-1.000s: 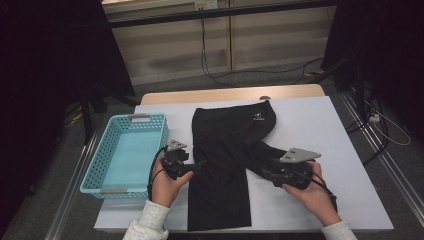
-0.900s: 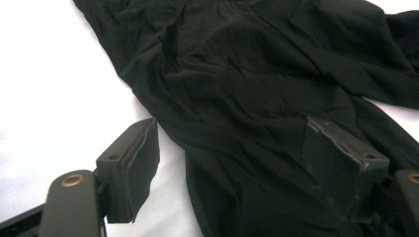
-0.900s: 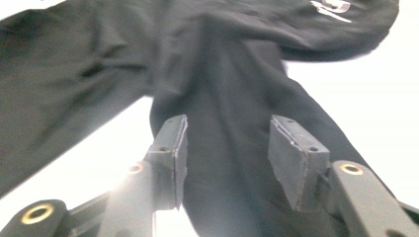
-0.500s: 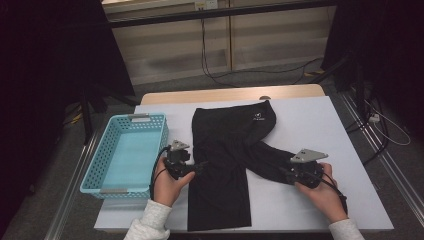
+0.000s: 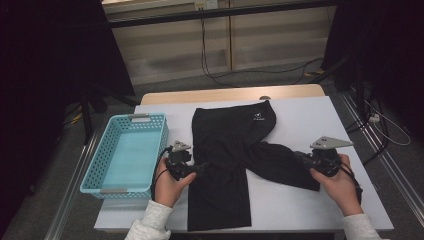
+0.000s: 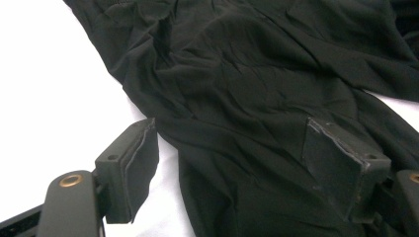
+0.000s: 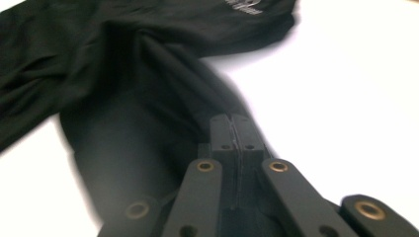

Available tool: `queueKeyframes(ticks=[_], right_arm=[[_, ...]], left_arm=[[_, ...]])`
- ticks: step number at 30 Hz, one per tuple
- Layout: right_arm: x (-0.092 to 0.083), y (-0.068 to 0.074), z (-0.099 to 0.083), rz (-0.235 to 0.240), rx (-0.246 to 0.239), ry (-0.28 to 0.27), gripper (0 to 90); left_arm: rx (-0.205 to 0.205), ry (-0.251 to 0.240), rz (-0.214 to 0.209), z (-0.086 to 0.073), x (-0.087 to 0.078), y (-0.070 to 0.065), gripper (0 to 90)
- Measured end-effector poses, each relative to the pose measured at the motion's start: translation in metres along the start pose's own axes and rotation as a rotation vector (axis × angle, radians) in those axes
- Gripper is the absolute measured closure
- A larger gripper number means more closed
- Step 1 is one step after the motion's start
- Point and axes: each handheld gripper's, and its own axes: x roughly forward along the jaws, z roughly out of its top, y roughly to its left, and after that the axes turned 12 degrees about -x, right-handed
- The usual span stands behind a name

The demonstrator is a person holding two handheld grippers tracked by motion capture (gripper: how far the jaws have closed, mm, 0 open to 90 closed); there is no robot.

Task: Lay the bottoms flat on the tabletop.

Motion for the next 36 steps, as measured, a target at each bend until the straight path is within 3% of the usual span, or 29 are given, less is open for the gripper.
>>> queueKeyframes(ticks=[2, 4, 7, 11, 16, 20, 22, 26, 30, 36], right_arm=[[0.0, -0.011, -0.002, -0.025, 0.007, 0.014, 89.6], [0.0, -0.021, -0.006, -0.031, 0.045, 0.024, 89.7], [0.001, -0.03, -0.016, -0.041, 0.067, 0.061, 88.9], [0.002, -0.038, -0.027, -0.056, 0.102, 0.066, 88.3], [0.003, -0.041, -0.03, -0.11, 0.053, 0.091, 88.5], [0.002, -0.045, -0.033, -0.191, 0.051, 0.098, 78.7], [-0.001, -0.047, -0.034, -0.236, 0.067, 0.078, 69.6], [-0.004, -0.04, -0.03, -0.2, 0.07, 0.053, 54.9], [-0.005, -0.025, -0.021, -0.132, 0.019, 0.005, 46.3], [-0.004, 0.003, -0.016, -0.016, -0.035, -0.006, 45.1]], left_arm=[[0.005, 0.002, -0.006, 0.001, 0.0, 0.0, 22.7], [-0.001, 0.001, -0.002, 0.001, 0.0, 0.001, 22.7], [0.002, 0.002, 0.0, 0.0, 0.001, 0.001, 22.7], [0.009, 0.002, -0.008, 0.001, -0.001, 0.0, 22.7], [0.003, 0.005, -0.011, 0.001, 0.0, -0.001, 22.6], [-0.001, 0.004, -0.011, 0.001, 0.001, 0.0, 22.3], [0.005, 0.008, -0.012, 0.001, 0.0, 0.0, 22.1], [0.008, 0.006, -0.021, 0.001, 0.0, -0.002, 21.1], [0.023, -0.004, -0.018, 0.003, -0.002, -0.004, 20.3], [0.023, -0.004, -0.021, 0.003, -0.004, -0.004, 18.7]])
